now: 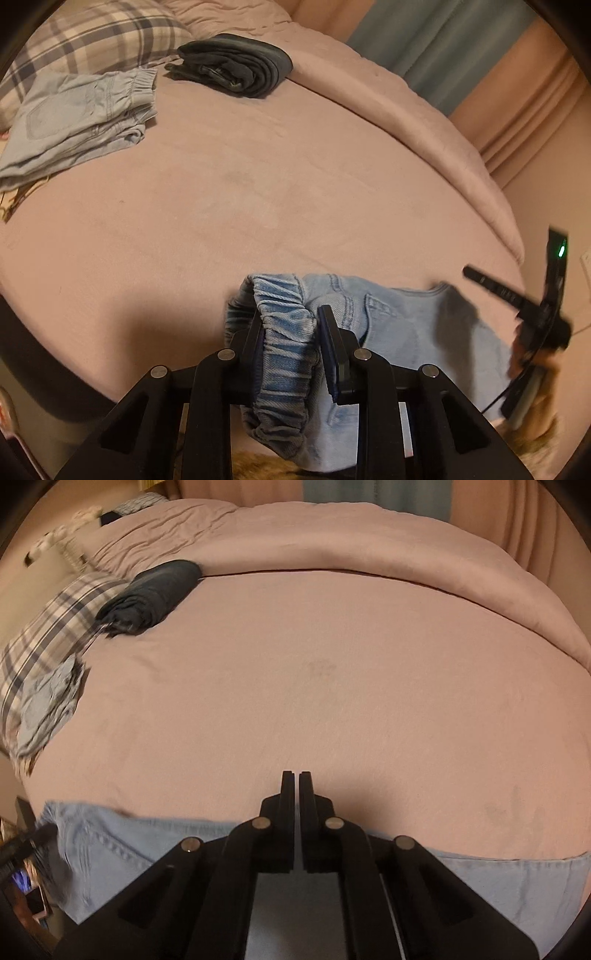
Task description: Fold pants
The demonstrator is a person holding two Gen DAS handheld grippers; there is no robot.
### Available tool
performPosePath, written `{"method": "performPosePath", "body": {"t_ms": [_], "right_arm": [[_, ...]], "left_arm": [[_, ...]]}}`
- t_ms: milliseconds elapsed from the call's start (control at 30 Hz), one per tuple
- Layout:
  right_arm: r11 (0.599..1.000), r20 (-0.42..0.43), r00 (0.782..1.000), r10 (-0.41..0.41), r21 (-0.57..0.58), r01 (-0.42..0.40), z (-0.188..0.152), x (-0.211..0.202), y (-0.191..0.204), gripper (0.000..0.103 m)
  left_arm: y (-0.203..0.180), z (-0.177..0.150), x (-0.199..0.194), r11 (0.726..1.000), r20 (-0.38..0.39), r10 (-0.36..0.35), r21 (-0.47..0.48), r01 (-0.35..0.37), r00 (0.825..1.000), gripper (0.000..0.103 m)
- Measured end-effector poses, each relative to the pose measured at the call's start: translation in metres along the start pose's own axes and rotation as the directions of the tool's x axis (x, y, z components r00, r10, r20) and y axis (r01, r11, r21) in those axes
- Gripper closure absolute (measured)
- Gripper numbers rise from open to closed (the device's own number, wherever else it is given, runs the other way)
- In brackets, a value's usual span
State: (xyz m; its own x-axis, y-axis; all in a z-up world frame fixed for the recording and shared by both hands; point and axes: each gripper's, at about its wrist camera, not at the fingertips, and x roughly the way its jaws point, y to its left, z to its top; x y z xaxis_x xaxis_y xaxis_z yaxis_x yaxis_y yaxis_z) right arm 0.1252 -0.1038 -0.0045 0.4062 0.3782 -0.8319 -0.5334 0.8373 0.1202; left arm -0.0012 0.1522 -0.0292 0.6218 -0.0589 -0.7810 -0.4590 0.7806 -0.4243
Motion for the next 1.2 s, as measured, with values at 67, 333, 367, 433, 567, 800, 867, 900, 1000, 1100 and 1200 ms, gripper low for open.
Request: {"method": "performPosePath", "body": {"t_ms": [67,333,367,433,567,800,867,900,1000,1100,1200], "right_arm": [[1.000,-0.015,1.000,0.003,0.006,-0.003,-0.004,-0.007,-0.002,0.098],[0.999,-0.156,0.988,0.008,0.049,-0.001,-0.033,0.026,0.000,0.072],[0.999,-0.179,0.984,-0.004,0.050,0.013,-0.036,0.034,-0.001,0.072],[0.998,-0.196,0.980,-0.023,0.048,0.033,-0.040,0.048,0.000,0.071],[0.998,-0.179,0.983,-0.027,0.051,0.037,-0.039,0.049,0.002,0.071],[0.997,-0.161,0.987,0.030,0.076,-0.018,-0.044,0.048,-0.008,0.070],[0.997,-0.157,0.987,0.031,0.077,-0.019,-0.044,0.048,-0.007,0.070],[0.997,-0.153,0.988,0.031,0.078,-0.019,-0.044,0.047,-0.006,0.070],[0.997,-0.137,0.990,0.029,0.072,-0.019,-0.047,0.046,-0.005,0.070],[0.997,-0.118,0.993,0.029,0.073,-0.020,-0.054,0.040,-0.012,0.070],[0.997,-0.104,0.994,0.031,0.076,-0.023,-0.055,0.039,-0.012,0.069]], "left_arm": [[-0.003,0.000,-0.013,1.000,0.030,-0.002,-0.013,0.002,1.000,0.076],[-0.032,0.006,-0.029,0.993,0.061,-0.115,0.019,0.114,0.991,0.076],[-0.042,0.003,-0.024,0.994,0.056,-0.103,0.055,0.100,0.993,0.076],[-0.054,-0.003,-0.010,0.993,0.039,-0.079,0.096,0.075,0.996,0.076],[-0.058,-0.019,0.037,0.994,-0.107,-0.075,0.076,0.083,0.991,0.076],[-0.046,-0.043,0.073,0.999,-0.157,-0.014,0.033,0.019,0.988,0.076],[-0.046,-0.044,0.075,0.999,-0.161,-0.008,0.044,0.016,0.987,0.076],[-0.047,-0.045,0.076,0.999,-0.162,-0.004,0.052,0.012,0.987,0.076],[-0.050,-0.046,0.076,0.998,-0.152,0.009,0.066,0.001,0.988,0.076],[-0.053,-0.048,0.076,0.995,-0.136,0.026,0.097,-0.013,0.990,0.076],[-0.055,-0.048,0.077,0.995,-0.128,0.038,0.101,-0.025,0.991,0.076]]}}
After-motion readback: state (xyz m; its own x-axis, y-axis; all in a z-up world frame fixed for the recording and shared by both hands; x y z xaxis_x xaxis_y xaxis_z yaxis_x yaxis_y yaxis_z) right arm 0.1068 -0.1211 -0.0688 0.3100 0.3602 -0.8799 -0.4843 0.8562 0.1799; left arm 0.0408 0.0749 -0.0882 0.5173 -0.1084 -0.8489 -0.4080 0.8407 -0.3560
